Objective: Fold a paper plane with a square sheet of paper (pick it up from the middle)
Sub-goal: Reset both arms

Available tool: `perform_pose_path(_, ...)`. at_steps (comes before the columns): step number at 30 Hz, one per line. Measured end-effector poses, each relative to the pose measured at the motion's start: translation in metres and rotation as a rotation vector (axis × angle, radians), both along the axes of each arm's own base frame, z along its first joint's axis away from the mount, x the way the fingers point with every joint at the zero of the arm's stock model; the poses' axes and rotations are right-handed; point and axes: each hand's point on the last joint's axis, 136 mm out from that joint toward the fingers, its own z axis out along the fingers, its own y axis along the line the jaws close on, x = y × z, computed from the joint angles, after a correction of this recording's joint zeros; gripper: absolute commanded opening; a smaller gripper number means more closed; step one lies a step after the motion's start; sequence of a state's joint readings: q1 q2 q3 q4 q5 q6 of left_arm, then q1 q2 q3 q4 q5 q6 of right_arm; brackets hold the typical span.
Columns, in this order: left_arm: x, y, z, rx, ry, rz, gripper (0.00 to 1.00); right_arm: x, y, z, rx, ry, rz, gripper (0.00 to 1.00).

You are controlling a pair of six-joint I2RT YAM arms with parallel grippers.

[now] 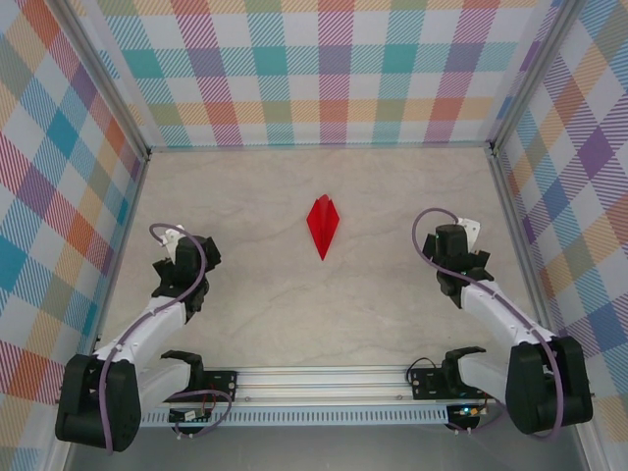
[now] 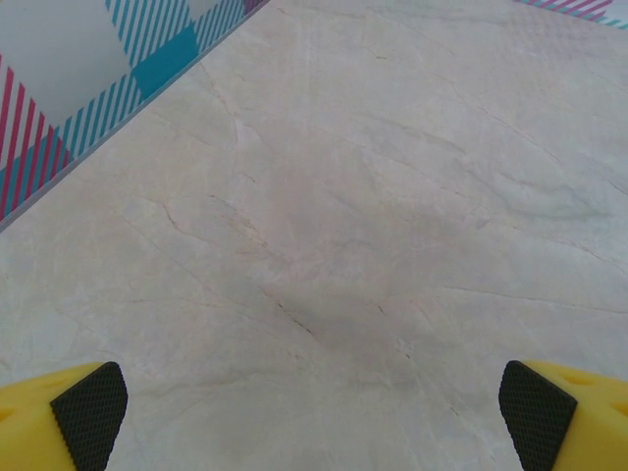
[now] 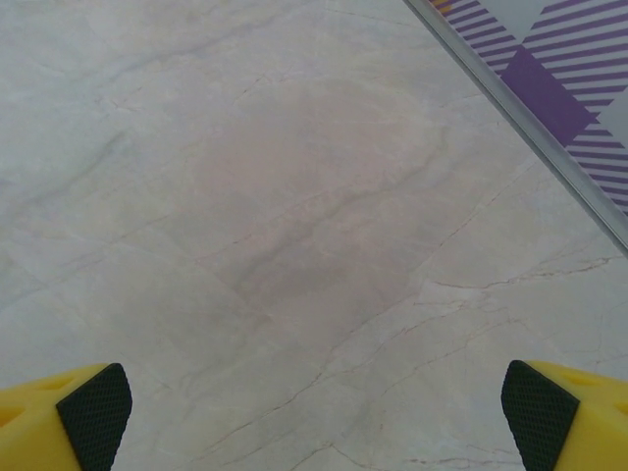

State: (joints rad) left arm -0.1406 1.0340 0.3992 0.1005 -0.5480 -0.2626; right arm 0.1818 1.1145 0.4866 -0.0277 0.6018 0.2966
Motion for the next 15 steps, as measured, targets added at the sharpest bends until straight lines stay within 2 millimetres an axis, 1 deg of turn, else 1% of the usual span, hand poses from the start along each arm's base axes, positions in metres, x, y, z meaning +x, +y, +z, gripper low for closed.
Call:
perform_pose_path(3, 0.003, 0.003, -0.007, 0.006, -0.024, -0.034, 1.00, 0.009, 0.005, -0.013, -0.007, -0.020, 0.055, 1.00)
perform_pose_path(6, 0.013, -0.002, -0.011, 0.012, -0.036, -0.095, 1.00, 0.022, 0.015, -0.020, -0.003, -0.038, 0.123, 1.00)
perform_pose_path(10, 0.030, -0.016, -0.012, -0.003, -0.092, -0.196, 1.00, 0.041, 0.025, -0.019, 0.014, -0.090, 0.199, 1.00)
perform_pose_path(15, 0.046, -0.026, -0.015, -0.022, -0.137, -0.282, 1.00, 0.055, 0.028, -0.015, 0.016, -0.137, 0.259, 1.00)
